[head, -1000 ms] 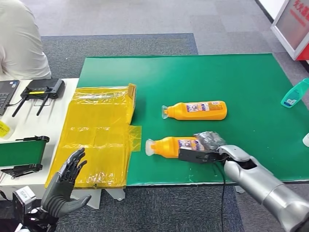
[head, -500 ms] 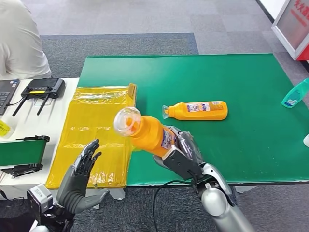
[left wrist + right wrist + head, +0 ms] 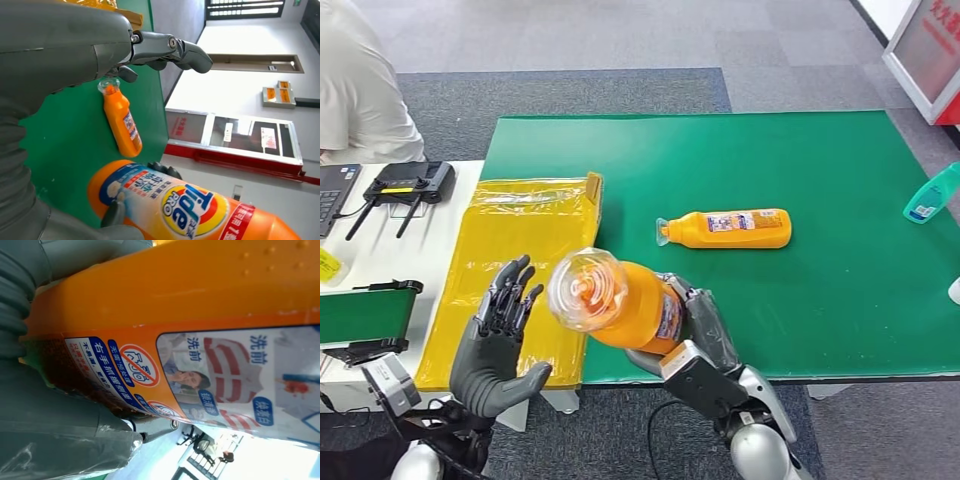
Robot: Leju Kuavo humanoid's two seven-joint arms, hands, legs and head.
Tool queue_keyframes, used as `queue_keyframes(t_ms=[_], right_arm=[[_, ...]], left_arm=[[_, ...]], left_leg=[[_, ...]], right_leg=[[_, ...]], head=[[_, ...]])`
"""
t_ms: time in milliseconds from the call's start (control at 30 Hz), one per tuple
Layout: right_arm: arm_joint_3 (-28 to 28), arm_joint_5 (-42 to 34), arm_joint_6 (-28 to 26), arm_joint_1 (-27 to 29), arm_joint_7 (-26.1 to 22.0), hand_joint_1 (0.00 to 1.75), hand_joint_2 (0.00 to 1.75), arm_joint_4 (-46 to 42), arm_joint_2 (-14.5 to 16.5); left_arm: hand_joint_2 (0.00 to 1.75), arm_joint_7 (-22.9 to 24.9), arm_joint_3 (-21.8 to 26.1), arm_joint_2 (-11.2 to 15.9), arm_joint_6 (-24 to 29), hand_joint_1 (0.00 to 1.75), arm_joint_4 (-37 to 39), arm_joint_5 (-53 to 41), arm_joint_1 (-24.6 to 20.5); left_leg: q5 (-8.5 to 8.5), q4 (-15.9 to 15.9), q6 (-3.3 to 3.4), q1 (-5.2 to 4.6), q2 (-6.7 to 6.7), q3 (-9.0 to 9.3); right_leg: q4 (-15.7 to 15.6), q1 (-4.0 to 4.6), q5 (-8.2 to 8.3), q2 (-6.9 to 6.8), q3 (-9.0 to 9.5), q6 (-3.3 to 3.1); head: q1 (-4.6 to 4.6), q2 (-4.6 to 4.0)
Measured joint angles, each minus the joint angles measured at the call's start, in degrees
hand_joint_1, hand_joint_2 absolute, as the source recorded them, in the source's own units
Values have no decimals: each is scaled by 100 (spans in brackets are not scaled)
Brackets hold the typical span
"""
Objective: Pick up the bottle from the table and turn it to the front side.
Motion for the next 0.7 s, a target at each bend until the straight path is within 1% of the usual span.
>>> queue_keyframes(t_ms=[167, 367, 500, 700], right_arm=[[116, 48, 20, 93, -46, 175, 175, 4, 26], [439, 204, 8, 241, -108, 175, 175, 176, 26], [639, 233, -3, 273, -144, 175, 175, 357, 26], [784, 233, -31, 270, -162, 175, 175, 530, 25]], left_arm=[[175, 98, 1, -41, 76, 0, 1, -49, -80], [175, 238, 15, 12, 144, 0, 3, -310, -195], [175, 379, -45, 84, 167, 0, 35, -625, -323], [175, 445, -156, 233, 229, 0, 125, -865, -520]], left_leg=[[0, 0, 0, 0, 0, 0], [0, 0, -1, 0, 0, 0], [0, 0, -1, 0, 0, 0], [0, 0, 0, 0, 1, 0]], right_leg=[[0, 0, 0, 0, 0, 0], [0, 1, -1, 0, -2, -1], [0, 1, -1, 0, -2, -1], [0, 0, 0, 0, -3, 0]], head=[[-1, 0], [-1, 0], [-2, 0], [-1, 0]])
